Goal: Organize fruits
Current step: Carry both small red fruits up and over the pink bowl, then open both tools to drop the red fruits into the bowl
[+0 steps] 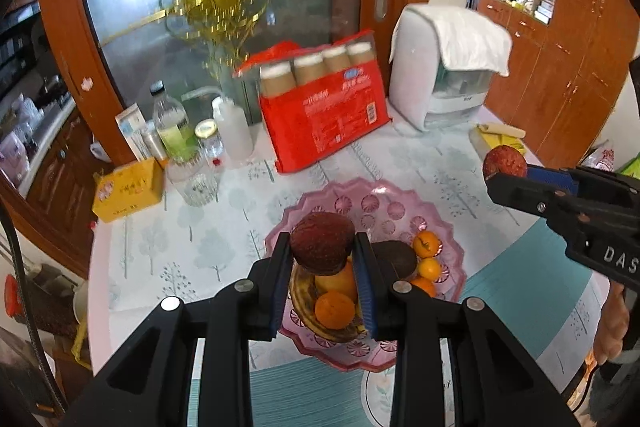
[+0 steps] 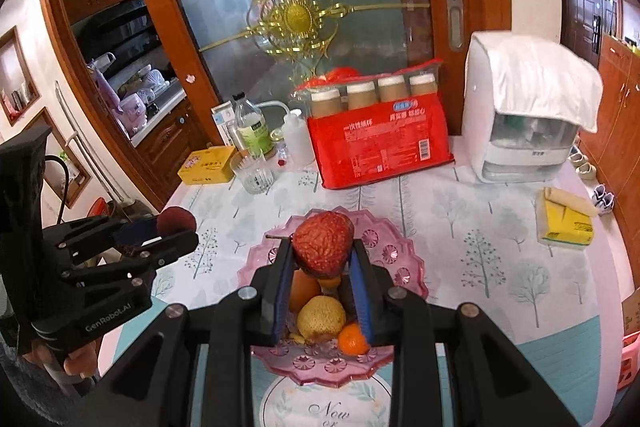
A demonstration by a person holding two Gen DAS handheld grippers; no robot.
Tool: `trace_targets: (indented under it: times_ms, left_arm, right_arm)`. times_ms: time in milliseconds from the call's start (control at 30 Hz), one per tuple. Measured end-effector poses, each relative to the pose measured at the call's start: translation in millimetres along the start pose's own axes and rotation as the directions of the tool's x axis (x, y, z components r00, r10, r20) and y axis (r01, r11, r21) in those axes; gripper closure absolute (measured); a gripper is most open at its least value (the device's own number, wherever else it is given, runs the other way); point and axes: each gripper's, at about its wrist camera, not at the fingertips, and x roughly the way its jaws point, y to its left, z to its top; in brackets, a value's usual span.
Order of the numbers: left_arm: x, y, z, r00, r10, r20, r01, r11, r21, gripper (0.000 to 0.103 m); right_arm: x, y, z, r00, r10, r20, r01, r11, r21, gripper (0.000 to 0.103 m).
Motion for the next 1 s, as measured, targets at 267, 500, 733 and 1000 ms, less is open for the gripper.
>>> trace_targets:
  times_ms: [267, 500, 733, 1000]
  left_arm:
    - [74, 14, -14, 0.992, -0.032, -0.125, 0.027, 0.999, -0.037, 0.074]
    - [117, 17, -23, 0.98, -0.057, -0.189, 0.05, 0.998, -0.038, 0.074]
    - [146, 16, -28, 0.971, -0.08, -0.227, 0.069, 0.996, -0.056, 0.074]
    - [159, 14, -31, 0.965, -0.089, -0.248, 0.076, 0.995, -0.061, 0.074]
  right_arm:
    - [65, -12, -18, 0.992, -0.007, -0.122, 0.013, 0.999, 0.045, 0.075]
    - [114, -17, -36, 0.976, -0.018, -0.219, 0.033, 0.997, 0.064, 0.075]
    - [140, -17, -42, 0.965, -0.035, -0.26, 0.052, 0.997, 0.058, 0.075]
    - [154, -21, -45, 0.956, -0.049, -0.289, 0.069, 0.996, 0.06, 0.075]
